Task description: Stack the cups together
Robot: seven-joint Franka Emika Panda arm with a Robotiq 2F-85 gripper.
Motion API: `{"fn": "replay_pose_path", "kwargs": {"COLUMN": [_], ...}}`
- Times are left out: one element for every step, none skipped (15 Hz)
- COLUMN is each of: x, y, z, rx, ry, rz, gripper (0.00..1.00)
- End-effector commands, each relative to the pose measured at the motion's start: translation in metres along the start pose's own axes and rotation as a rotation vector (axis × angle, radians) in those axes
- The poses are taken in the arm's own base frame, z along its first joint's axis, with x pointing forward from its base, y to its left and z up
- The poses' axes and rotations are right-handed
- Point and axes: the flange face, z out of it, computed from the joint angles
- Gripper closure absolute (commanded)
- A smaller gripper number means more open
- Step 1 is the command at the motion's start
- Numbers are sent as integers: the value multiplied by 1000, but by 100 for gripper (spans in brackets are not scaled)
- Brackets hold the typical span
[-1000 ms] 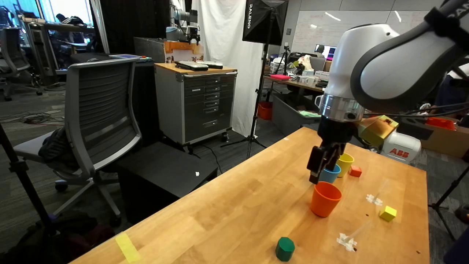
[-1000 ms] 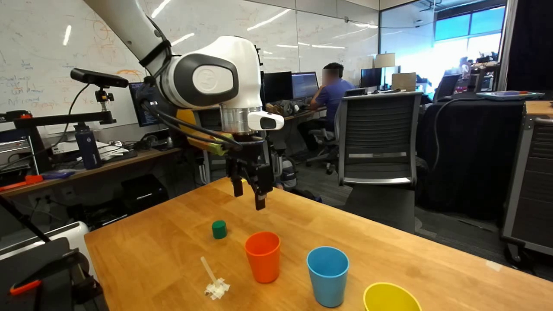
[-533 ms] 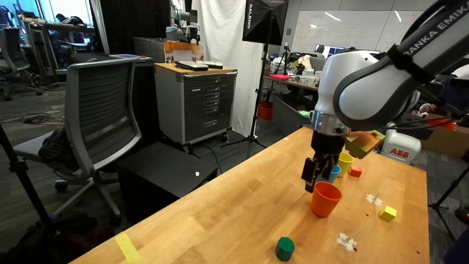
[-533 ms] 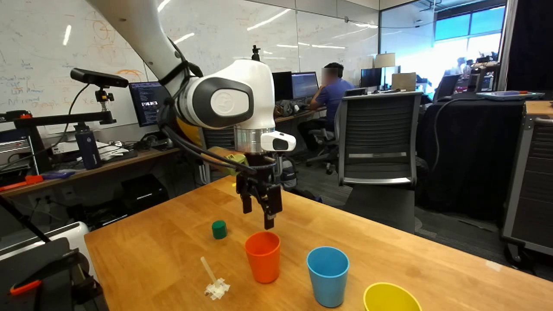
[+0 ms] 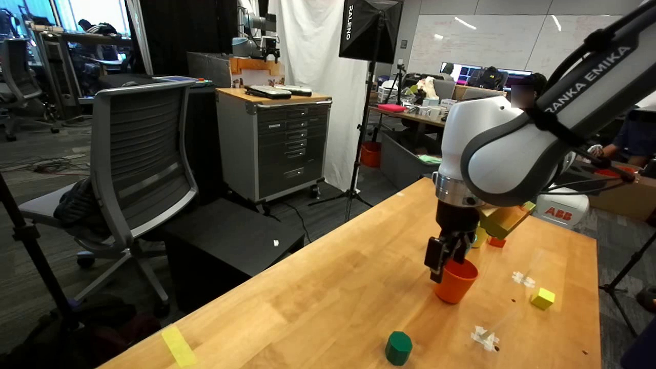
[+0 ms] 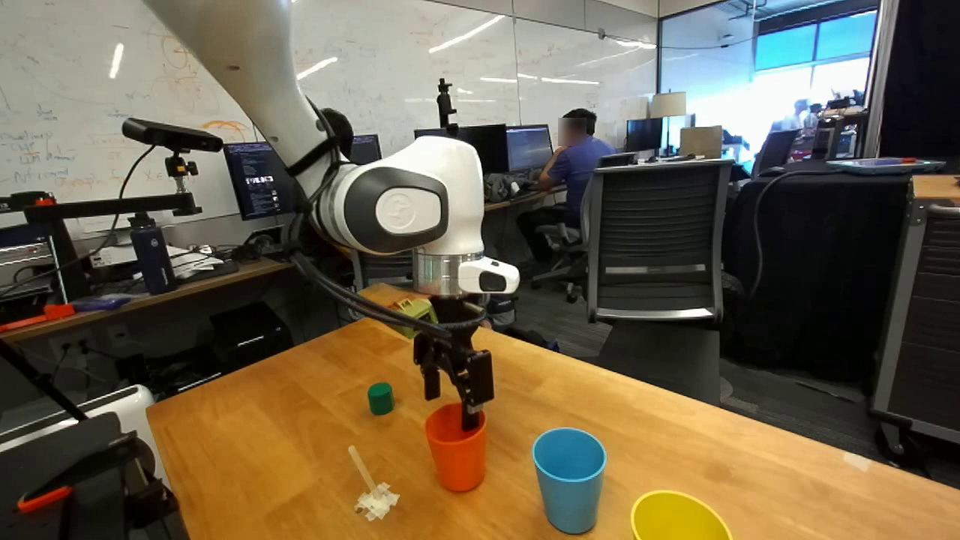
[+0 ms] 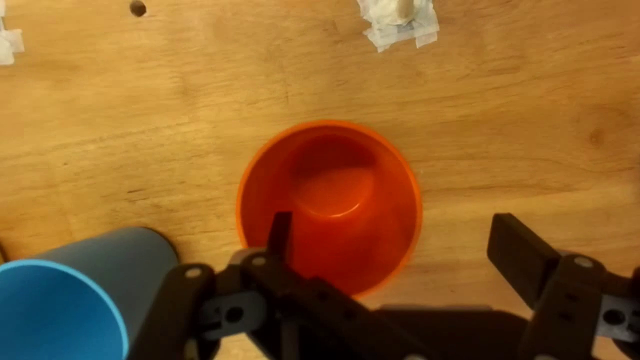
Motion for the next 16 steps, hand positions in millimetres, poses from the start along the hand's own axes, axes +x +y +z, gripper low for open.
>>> {"fn": "replay_pose_path", "kwargs": {"x": [-5, -8, -10, -12, -13, -14, -14, -14, -13, -13, -13, -12, -12, -11, -11, -11], "y": [-10, -13, -17, -20, -22, -24, -25, -24, -23, -22, -20, -18, -16, -12, -10, -8], "z": [8, 10, 12, 14, 15, 15, 15, 16, 15, 15, 15, 15, 16, 16, 16, 15], "rx": [-47, -56, -62, -69, -72, -69, -66, -61, -58, -55, -51, -50, -48, -49, -51, -57], "ry": [23, 25, 27, 28, 27, 26, 27, 26, 27, 32, 31, 29, 27, 28, 29, 30], "rz": [-32, -46, -56, -63, -67, -67, -65, -62, -60, -56, -54, -51, -48, -44, -40, -29], "gripper": [0, 0, 0, 25, 25, 32, 42, 49, 58, 65, 72, 81, 87, 96, 99, 98]}}
